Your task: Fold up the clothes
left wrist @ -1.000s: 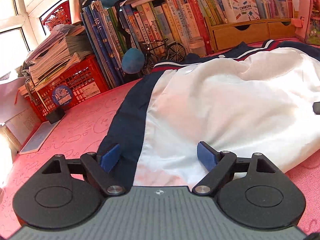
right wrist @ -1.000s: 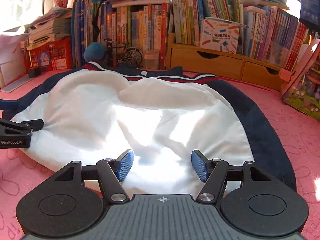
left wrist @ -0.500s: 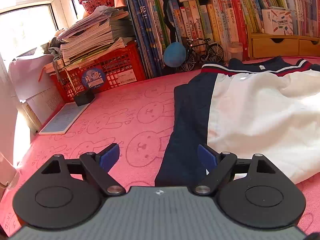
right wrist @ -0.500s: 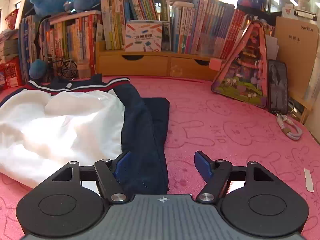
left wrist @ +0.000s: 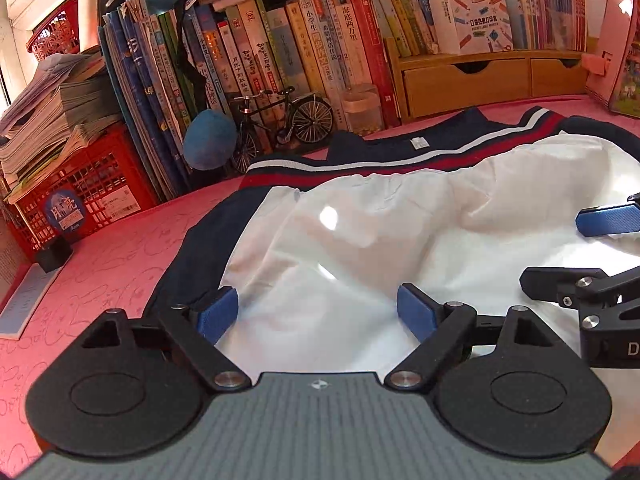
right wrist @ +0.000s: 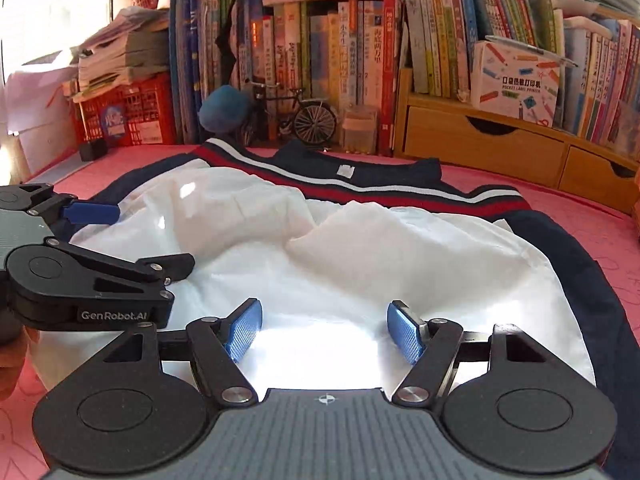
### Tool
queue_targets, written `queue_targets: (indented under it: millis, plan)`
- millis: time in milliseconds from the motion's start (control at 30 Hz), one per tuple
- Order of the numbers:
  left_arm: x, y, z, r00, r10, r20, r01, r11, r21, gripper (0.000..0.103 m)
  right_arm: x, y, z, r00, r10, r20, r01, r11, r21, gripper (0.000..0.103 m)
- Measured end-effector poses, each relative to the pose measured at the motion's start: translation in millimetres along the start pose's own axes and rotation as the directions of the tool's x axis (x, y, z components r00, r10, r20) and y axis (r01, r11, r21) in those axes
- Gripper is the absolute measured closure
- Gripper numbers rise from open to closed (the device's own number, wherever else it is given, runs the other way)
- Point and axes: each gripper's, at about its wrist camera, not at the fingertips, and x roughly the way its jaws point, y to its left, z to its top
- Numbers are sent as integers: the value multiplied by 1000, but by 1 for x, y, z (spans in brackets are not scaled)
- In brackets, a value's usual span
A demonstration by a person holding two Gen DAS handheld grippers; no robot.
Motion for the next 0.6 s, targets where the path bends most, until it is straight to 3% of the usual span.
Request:
queue_targets:
  millis: [133, 267, 300, 367, 433, 533, 600]
  plan:
    - [-3, 37, -7, 999, -34, -16, 33, 997, -63, 0, -5, -36, -12, 993, -119, 11, 119, 993, 4, 33]
    - [-8, 50, -14, 997, -73, -17, 71, 993, -91, 0, -14, -81, -22, 961, -275, 27, 275, 961, 20, 34]
    - [-10, 50, -15, 998, -62, -10, 61, 995, -78, 0, -16, -96, -24, 953, -303, 18, 302, 952, 56, 25]
    - [-12, 54, -19, 1000, 17, -4, -17, 999, -48, 0, -16, -122, -28, 963, -267, -22, 267, 947, 176, 12]
    - [-12, 61, -24, 995, 101, -2, -101, 995, -21, 0, -16, -130, -30, 968, -251, -33, 252, 943, 219, 9]
    - [-10, 95, -29, 996, 75, -55, -82, 989, -121, 0, -17, -135, -31, 969, -244, -39, 246, 936, 250, 9]
    - [-11, 109, -25, 992, 91, -85, -105, 978, -181, 1, -24, -129, -28, 968, -252, -24, 250, 937, 243, 16]
